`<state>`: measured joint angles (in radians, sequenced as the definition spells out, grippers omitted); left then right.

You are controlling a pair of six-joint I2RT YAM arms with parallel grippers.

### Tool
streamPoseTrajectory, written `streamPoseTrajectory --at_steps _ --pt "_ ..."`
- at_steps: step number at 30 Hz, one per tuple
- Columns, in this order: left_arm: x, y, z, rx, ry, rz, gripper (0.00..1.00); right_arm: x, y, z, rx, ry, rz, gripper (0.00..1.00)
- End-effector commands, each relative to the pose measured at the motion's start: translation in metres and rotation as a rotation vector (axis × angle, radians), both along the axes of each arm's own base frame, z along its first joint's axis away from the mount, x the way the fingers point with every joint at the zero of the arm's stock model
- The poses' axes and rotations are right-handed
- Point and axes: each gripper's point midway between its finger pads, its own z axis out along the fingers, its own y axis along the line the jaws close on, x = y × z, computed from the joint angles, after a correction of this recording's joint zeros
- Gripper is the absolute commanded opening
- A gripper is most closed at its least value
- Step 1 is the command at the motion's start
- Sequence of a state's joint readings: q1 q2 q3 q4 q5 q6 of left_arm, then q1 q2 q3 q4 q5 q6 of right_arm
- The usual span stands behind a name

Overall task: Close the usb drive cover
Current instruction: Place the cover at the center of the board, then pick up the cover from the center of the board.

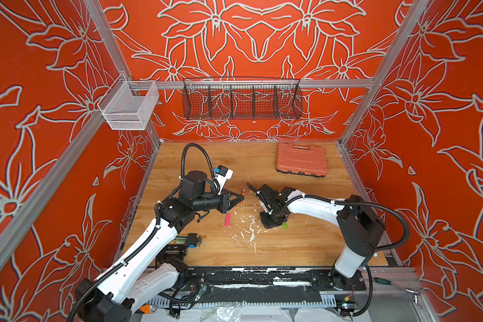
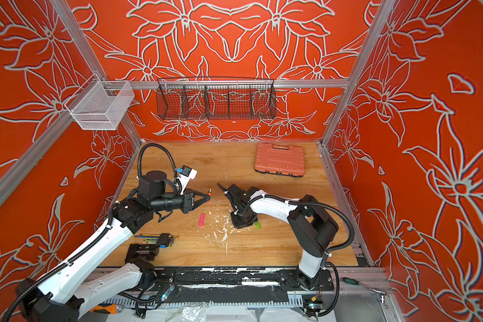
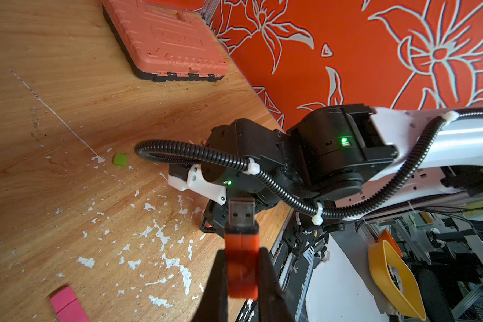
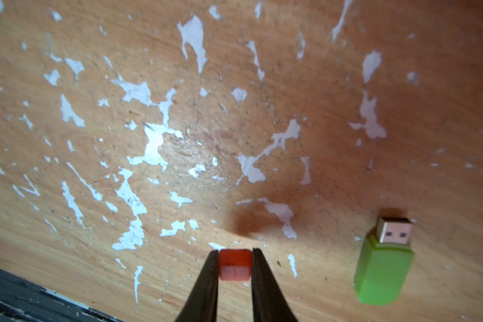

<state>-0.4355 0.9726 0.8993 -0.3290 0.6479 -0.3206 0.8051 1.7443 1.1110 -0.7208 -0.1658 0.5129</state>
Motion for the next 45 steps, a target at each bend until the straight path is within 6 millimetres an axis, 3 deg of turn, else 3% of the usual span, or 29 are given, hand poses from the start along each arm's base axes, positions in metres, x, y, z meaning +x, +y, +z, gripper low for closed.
streamPoseTrajectory --at_steps 1,8,18,23,27,31,37,45 --pt "0.001 0.003 -0.002 0.007 -0.003 0.005 0.04 -0.004 -0.008 -0.009 -0.067 0.026 -0.007 0.26" --pt "0.002 0.004 -0.002 0.006 0.000 0.004 0.04 -0.001 -0.007 -0.012 -0.090 0.031 0.008 0.32" --pt "0.004 0.009 0.001 0.013 -0.012 0.013 0.04 0.016 0.007 0.019 -0.043 -0.043 0.057 0.41" --pt "0.004 0.012 0.001 0.016 -0.006 0.021 0.04 0.018 0.009 0.013 -0.079 -0.010 0.072 0.41" --pt "0.003 0.013 0.001 0.016 -0.003 0.021 0.04 0.011 -0.004 0.011 -0.131 0.008 0.057 0.41" --pt "0.004 0.012 -0.001 0.012 -0.005 0.021 0.04 0.007 0.004 0.009 -0.107 -0.002 0.135 0.40" --pt "0.002 0.010 0.003 -0.002 -0.001 0.006 0.04 0.008 0.004 -0.003 -0.219 0.005 0.213 0.39" --pt "0.001 0.012 0.003 0.001 -0.002 0.011 0.05 0.005 -0.011 -0.015 -0.312 0.030 0.209 0.37"
